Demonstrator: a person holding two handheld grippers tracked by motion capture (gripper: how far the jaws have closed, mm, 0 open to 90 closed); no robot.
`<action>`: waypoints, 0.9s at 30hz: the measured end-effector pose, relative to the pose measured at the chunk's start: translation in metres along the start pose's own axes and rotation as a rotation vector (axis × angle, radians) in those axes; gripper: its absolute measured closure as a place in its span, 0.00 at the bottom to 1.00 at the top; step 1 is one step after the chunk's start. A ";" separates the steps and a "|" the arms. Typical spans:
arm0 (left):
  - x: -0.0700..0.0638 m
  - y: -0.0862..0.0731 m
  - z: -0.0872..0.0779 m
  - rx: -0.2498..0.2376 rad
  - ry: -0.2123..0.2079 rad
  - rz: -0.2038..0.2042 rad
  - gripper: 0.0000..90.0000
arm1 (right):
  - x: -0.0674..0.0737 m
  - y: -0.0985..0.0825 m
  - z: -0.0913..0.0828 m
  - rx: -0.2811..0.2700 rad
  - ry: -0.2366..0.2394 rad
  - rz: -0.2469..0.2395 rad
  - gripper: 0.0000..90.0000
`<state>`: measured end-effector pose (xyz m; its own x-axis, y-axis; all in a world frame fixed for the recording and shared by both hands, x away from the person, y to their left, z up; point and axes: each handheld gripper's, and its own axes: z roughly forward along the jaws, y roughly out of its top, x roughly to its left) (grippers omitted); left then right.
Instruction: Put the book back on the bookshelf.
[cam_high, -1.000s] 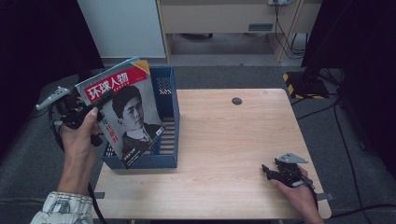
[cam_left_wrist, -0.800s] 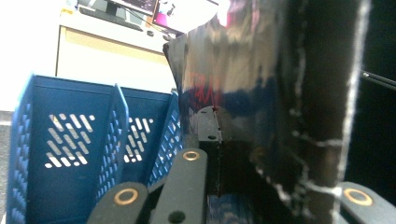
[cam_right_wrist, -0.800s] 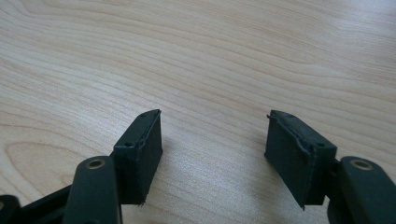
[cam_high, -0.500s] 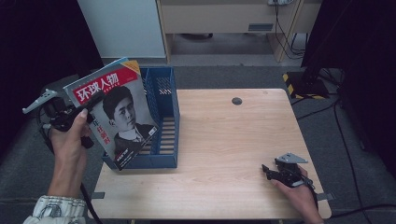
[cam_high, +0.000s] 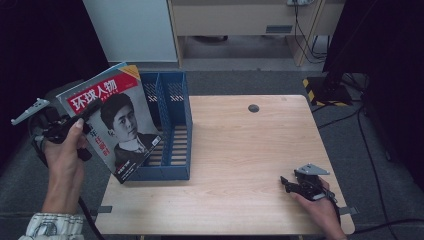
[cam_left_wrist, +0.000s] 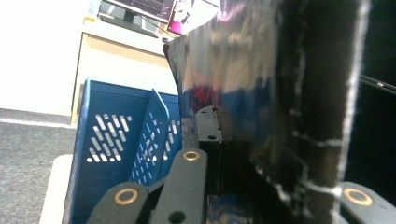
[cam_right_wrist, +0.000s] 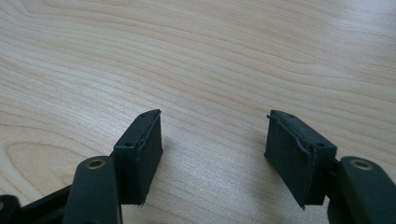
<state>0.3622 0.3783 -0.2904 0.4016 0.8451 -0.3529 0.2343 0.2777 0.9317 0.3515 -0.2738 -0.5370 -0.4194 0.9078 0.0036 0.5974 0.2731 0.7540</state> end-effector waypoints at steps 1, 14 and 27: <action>0.001 0.000 -0.001 0.000 0.003 0.001 0.96 | 0.000 0.000 0.000 0.000 0.000 0.000 0.40; 0.013 0.001 -0.007 -0.009 0.024 -0.013 0.96 | 0.000 0.000 0.000 0.001 0.000 0.000 0.40; 0.019 0.004 -0.014 -0.018 0.037 -0.015 0.96 | 0.000 0.000 0.000 0.001 0.001 0.000 0.40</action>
<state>0.3580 0.4015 -0.2924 0.3650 0.8571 -0.3635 0.2240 0.2981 0.9279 0.3514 -0.2738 -0.5370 -0.4204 0.9073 0.0042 0.5980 0.2736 0.7534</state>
